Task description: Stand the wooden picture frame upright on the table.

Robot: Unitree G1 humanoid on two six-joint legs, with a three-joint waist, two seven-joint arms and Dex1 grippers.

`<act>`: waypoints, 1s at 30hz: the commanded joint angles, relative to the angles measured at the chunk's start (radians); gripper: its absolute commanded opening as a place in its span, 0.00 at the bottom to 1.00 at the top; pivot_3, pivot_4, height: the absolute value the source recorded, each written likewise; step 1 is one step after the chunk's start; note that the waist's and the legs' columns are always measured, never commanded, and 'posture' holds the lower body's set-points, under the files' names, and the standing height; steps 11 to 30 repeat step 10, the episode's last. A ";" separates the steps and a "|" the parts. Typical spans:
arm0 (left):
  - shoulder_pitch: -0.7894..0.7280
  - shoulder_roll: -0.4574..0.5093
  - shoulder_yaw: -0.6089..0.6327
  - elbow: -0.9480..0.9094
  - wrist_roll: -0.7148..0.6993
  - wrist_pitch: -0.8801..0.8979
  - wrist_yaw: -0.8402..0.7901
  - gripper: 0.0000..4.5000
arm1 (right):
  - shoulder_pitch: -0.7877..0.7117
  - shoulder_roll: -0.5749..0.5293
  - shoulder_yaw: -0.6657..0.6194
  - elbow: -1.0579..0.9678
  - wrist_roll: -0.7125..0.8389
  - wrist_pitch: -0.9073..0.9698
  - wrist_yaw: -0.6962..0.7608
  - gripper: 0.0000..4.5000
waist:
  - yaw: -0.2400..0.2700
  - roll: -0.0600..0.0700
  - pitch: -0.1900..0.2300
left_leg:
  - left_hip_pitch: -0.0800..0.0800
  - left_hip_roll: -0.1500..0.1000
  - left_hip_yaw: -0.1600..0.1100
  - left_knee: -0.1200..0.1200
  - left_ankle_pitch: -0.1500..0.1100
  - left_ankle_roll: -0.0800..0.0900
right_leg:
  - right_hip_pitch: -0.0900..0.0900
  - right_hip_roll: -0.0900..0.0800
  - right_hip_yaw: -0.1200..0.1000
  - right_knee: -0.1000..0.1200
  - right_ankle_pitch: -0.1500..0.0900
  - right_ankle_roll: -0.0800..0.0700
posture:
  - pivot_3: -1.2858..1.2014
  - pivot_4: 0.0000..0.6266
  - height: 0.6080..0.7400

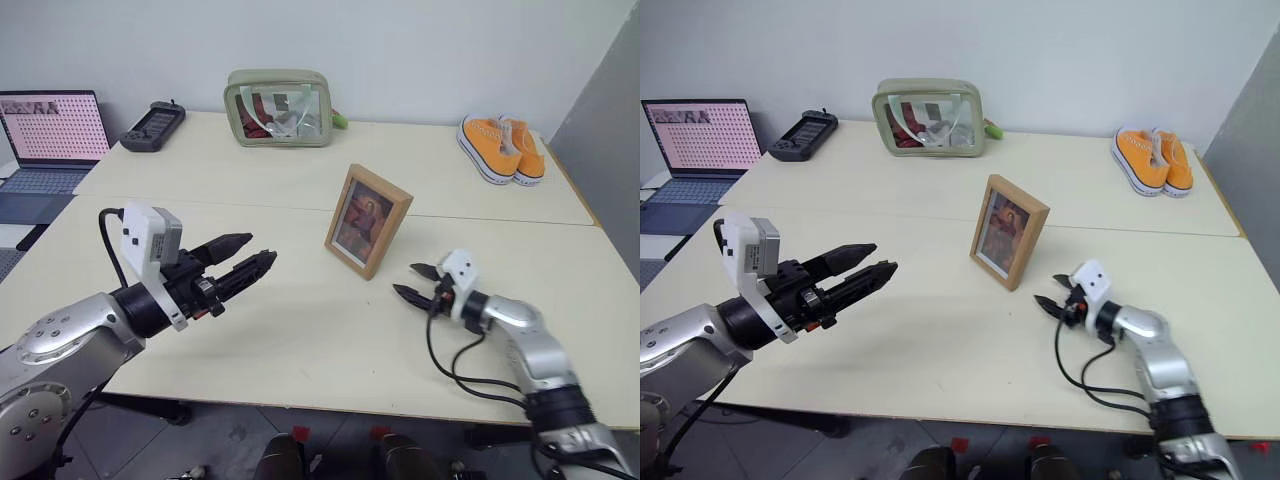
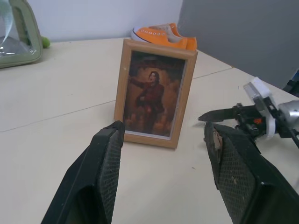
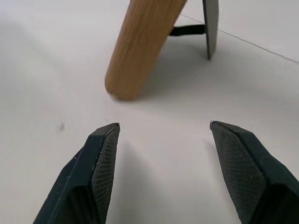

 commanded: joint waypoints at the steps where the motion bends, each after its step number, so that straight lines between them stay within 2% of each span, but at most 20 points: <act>1: -0.028 -0.005 -0.024 0.020 0.031 -0.036 -0.031 0.65 | 0.016 -0.104 -0.069 -0.224 0.039 0.093 0.035 0.72 | 0.000 0.000 0.000 | 0.000 0.000 0.000 0.000 0.000 0.000 | 0.000 0.000 0.000 0.000 0.000 0.000 | 0.52 0.24 1.00; 6: -0.090 0.001 -0.074 0.088 0.034 -0.025 -0.087 0.65 | -0.065 -0.220 -0.152 -0.408 0.157 0.325 0.046 0.72 | -0.008 0.001 0.001 | 0.001 0.001 0.000 0.000 0.000 0.000 | 0.001 0.001 0.001 -0.001 -0.001 0.001 | 0.52 0.24 1.00; 10: -0.144 -0.003 -0.101 0.137 0.036 -0.016 -0.111 0.65 | -0.080 -0.206 -0.170 -0.469 0.218 0.428 -0.001 0.72 | -0.005 0.000 0.000 | 0.001 0.001 -0.001 0.001 0.000 0.000 | 0.002 0.001 0.000 -0.003 -0.002 0.004 | 0.52 0.24 1.00; 30: -0.144 -0.003 -0.101 0.137 0.036 -0.016 -0.111 0.65 | -0.080 -0.206 -0.170 -0.469 0.218 0.428 -0.001 0.72 | -0.005 0.000 0.000 | 0.001 0.001 -0.001 0.001 0.000 0.000 | 0.002 0.001 0.000 -0.003 -0.002 0.004 | 0.52 0.24 1.00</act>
